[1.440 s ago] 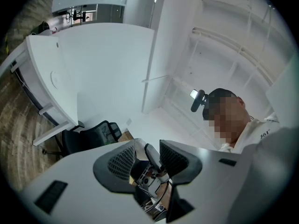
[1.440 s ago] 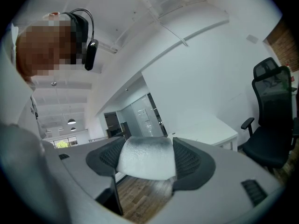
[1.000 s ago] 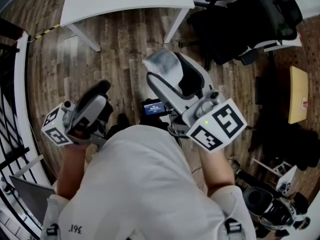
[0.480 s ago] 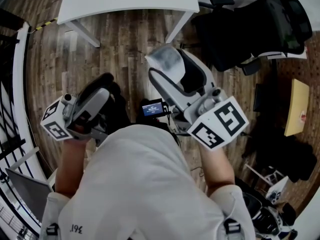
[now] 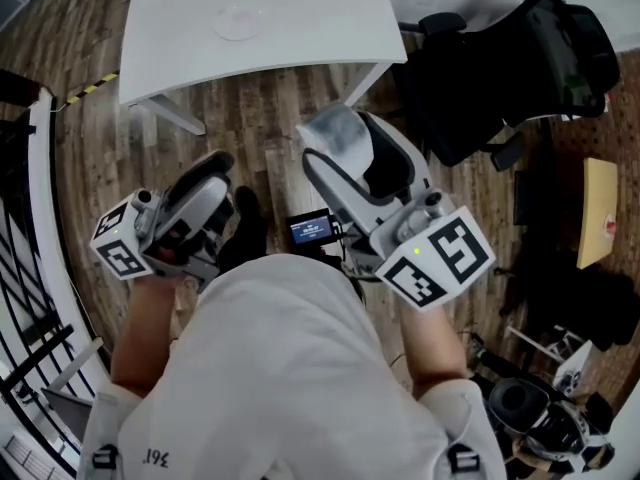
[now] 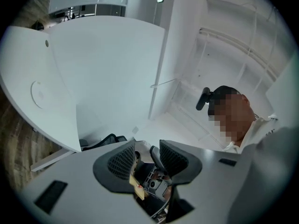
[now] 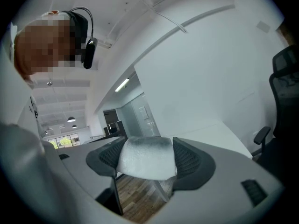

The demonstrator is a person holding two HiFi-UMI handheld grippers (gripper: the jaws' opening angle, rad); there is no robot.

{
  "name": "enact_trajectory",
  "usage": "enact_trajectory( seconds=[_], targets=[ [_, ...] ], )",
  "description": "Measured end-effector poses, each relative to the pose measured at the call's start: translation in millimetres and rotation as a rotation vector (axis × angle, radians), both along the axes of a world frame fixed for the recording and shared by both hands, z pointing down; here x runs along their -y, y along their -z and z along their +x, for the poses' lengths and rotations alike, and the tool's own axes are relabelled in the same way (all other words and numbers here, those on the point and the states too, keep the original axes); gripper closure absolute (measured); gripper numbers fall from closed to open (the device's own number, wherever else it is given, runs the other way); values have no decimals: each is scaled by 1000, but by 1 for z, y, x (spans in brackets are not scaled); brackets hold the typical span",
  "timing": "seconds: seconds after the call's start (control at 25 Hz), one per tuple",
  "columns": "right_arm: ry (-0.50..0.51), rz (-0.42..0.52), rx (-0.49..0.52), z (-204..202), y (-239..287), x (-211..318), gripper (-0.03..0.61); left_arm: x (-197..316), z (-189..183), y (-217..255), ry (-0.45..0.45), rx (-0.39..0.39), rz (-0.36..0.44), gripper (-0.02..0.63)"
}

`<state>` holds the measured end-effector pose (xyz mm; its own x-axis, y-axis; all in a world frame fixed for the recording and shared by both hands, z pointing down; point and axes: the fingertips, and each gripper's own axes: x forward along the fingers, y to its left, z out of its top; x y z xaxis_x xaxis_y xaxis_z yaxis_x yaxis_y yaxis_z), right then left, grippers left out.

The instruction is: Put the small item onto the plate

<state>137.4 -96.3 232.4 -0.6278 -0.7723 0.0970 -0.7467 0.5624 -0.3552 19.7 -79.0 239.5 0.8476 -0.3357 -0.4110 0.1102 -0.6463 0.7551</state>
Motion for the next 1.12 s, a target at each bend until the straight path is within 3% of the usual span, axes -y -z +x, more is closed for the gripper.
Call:
enact_trajectory(
  seconds=[0.2, 0.64, 1.12],
  targets=[
    [-37, 16, -17, -40, 13, 47, 268, 51, -40, 2, -33, 24, 1, 466],
    [-90, 15, -43, -77, 13, 108, 268, 114, -78, -7, -77, 33, -13, 466],
    [-8, 3, -119, -71, -15, 179, 267, 170, -63, -23, -22, 73, -22, 466]
  ],
)
